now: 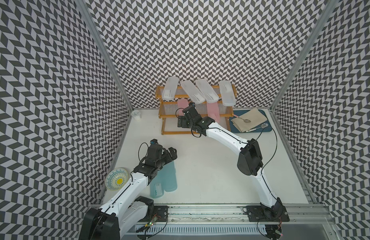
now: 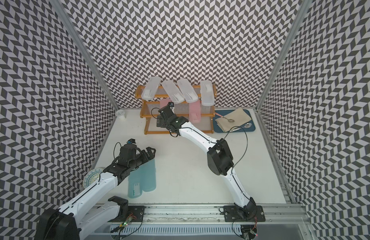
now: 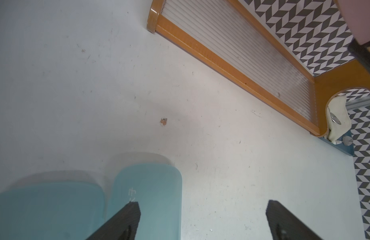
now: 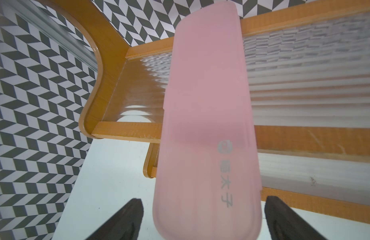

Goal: Place the pencil cases on the shelf according to color
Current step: Place the pencil case on the shelf.

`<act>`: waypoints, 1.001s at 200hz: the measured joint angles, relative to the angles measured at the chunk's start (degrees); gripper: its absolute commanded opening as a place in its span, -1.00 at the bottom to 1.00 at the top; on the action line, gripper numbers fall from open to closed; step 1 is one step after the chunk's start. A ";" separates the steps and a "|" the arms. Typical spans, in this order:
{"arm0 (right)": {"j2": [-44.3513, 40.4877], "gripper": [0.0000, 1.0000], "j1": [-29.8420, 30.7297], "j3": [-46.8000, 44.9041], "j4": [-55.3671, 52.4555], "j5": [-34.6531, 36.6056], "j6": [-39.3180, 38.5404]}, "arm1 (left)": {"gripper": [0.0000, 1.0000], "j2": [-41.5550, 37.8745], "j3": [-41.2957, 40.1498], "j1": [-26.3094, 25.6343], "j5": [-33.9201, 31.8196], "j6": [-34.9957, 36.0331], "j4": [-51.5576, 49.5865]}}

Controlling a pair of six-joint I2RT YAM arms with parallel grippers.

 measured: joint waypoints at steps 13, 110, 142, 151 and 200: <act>-2.03 0.99 0.39 -3.76 1.18 -0.07 0.15 | 0.99 -1.53 -0.87 0.00 0.42 -0.92 -0.02; -23.21 0.99 3.89 -27.04 6.08 -1.64 0.63 | 0.99 0.02 -2.32 -9.51 -6.14 -6.45 -5.16; -32.02 0.99 4.74 -40.65 9.18 -2.69 -0.02 | 0.99 1.33 -1.11 -16.92 -12.90 -10.73 -11.93; -35.08 0.99 5.07 -45.59 10.64 -3.21 -0.31 | 0.99 1.77 0.39 -18.80 -15.28 -12.24 -15.13; -48.57 0.99 5.75 -67.28 16.76 -7.06 -0.46 | 0.99 2.84 5.46 -21.18 -21.22 -16.85 -22.82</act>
